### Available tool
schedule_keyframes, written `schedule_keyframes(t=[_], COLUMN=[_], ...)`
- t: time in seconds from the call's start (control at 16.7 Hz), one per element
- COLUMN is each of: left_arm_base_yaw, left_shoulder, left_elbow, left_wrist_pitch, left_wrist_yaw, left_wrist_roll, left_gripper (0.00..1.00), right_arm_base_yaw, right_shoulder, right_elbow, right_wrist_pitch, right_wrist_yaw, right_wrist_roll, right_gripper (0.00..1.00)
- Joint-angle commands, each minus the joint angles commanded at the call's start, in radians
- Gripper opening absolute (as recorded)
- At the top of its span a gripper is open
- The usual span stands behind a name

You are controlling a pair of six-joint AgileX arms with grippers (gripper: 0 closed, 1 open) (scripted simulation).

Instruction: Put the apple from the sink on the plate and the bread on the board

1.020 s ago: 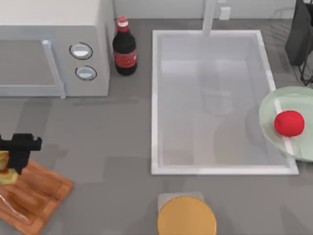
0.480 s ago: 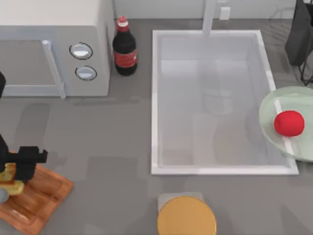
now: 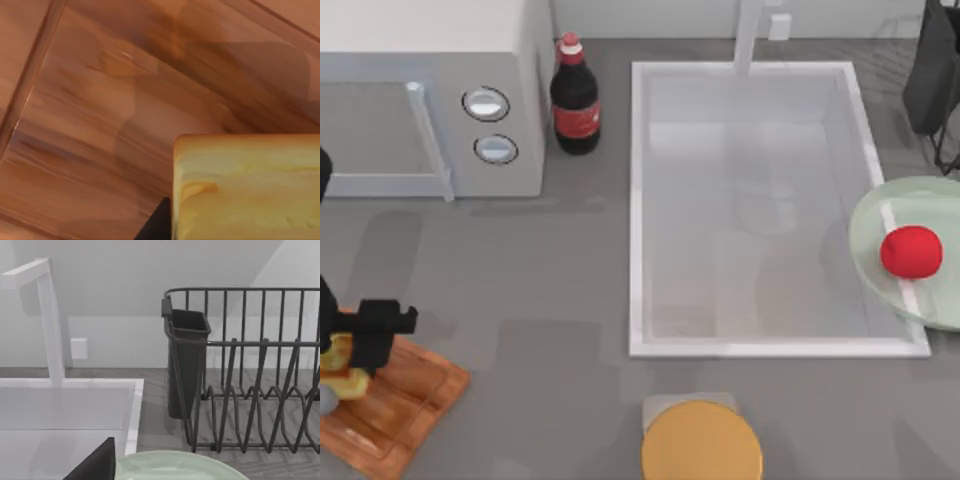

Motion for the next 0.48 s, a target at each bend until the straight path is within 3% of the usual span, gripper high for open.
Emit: schedule_keyframes(t=[0.48], left_arm_base_yaw=[0.0], left_shoulder=[0.0], left_elbow=[0.0], left_wrist_pitch=[0.0], left_wrist_yaw=[0.0], left_wrist_roll=[0.0], left_gripper=[0.98], right_arm_base_yaw=[0.0], right_shoulder=[0.0], right_elbow=[0.0], right_wrist_pitch=[0.0], right_wrist_yaw=[0.0], right_wrist_roll=[0.0], right_gripper=[1.0])
